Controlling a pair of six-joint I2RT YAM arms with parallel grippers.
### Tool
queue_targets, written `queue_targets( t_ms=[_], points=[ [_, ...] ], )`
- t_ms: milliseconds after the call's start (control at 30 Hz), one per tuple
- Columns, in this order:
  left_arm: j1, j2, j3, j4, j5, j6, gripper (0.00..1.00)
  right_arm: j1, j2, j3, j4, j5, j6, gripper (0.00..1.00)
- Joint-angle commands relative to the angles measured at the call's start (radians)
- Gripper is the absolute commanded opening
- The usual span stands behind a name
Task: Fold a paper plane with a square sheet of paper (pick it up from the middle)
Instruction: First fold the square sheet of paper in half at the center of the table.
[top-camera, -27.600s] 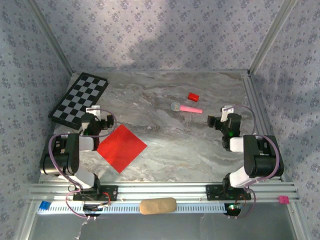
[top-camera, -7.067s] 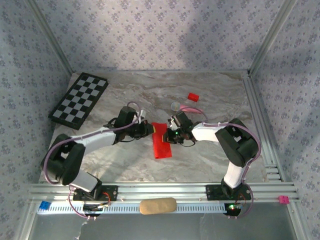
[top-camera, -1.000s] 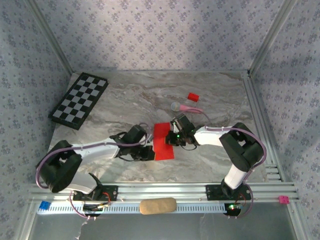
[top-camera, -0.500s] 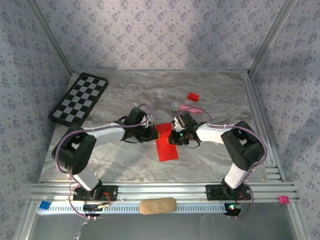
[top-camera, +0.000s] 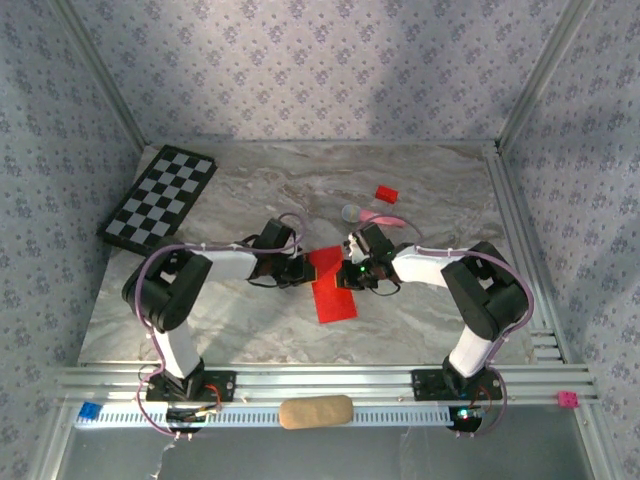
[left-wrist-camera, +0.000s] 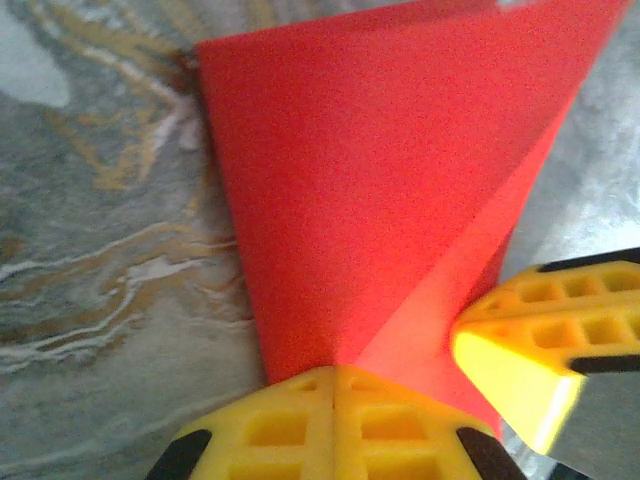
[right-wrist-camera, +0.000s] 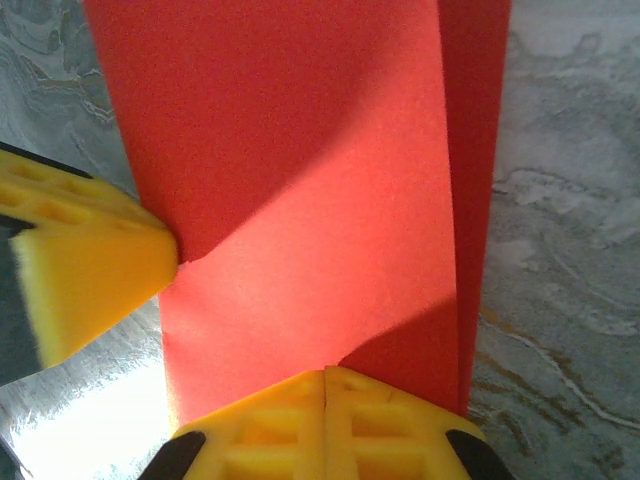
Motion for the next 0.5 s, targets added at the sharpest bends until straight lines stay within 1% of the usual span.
queue_targets(
  t_ms=[0, 100, 200, 367, 467],
  points=[
    [0.011, 0.044, -0.016, -0.022, -0.026, 0.007, 0.03, 0.005, 0.048, -0.034, -0.114, 0.057, -0.005, 0.00],
    [0.010, 0.047, -0.027, -0.044, -0.038, -0.006, 0.02, 0.005, 0.042, -0.039, -0.114, 0.060, -0.002, 0.00],
    [0.011, 0.004, -0.018, -0.063, -0.035, -0.004, 0.02, 0.006, 0.037, -0.039, -0.115, 0.062, 0.000, 0.00],
    [0.012, -0.068, 0.068, -0.141, -0.012, 0.038, 0.05, 0.006, 0.030, -0.040, -0.118, 0.067, 0.001, 0.00],
    [0.020, -0.068, 0.100, -0.148, 0.001, 0.066, 0.05, 0.005, 0.028, -0.041, -0.118, 0.068, 0.000, 0.00]
  ],
)
